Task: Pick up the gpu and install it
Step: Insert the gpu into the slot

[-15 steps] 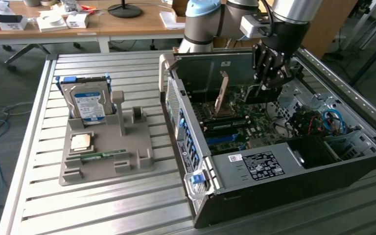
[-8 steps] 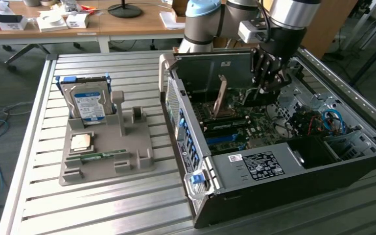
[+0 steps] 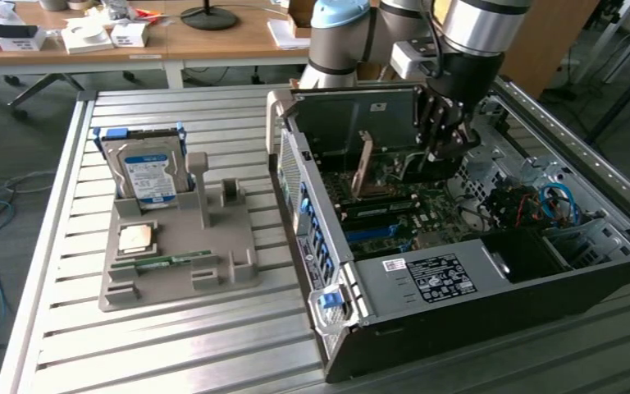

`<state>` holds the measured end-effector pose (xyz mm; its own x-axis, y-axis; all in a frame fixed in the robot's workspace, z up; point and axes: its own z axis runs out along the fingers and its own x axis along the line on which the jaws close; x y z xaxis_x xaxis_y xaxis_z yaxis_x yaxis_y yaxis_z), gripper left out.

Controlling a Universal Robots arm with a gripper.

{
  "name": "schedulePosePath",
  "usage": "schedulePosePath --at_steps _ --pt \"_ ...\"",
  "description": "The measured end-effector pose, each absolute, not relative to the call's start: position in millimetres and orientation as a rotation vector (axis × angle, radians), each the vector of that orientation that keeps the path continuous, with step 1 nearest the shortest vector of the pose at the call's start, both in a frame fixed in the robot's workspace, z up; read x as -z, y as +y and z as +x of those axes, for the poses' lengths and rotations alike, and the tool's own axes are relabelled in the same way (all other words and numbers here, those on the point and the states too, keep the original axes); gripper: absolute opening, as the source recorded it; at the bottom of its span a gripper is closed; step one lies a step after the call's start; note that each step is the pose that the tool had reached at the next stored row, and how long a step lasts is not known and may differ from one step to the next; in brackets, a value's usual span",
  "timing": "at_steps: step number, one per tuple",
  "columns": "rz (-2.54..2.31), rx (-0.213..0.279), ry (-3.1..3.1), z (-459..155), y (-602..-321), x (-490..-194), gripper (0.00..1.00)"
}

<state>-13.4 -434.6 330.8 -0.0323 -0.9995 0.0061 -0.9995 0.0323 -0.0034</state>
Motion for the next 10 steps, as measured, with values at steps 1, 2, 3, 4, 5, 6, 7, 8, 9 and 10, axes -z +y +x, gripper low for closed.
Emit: schedulePosePath --at_steps 1,2,3,4,5,6,7,8,9,10 --pt "2.184 -0.011 -2.255 -13.7 -434.6 -330.1 0.26" --pt "2.184 -0.011 -2.255 -13.7 -434.6 -329.8 0.26" --pt "2.184 -0.011 -2.255 -13.8 -434.8 -329.6 0.26" --pt "2.184 -0.011 -2.255 -13.8 -435.5 -329.6 0.26" --pt "2.184 -0.011 -2.255 -13.8 -436.3 -329.5 0.26" --pt "2.184 -0.011 -2.255 -13.8 -437.6 -329.5 0.26" --pt "2.184 -0.011 -2.255 -13.8 -439.0 -329.5 0.26" --pt "2.184 -0.011 -2.255 -13.8 -440.3 -329.5 0.26" --pt "2.184 -0.011 -2.255 -13.8 -441.4 -329.5 0.26" --pt "2.184 -0.011 -2.255 -13.9 -442.4 -329.5 0.26"
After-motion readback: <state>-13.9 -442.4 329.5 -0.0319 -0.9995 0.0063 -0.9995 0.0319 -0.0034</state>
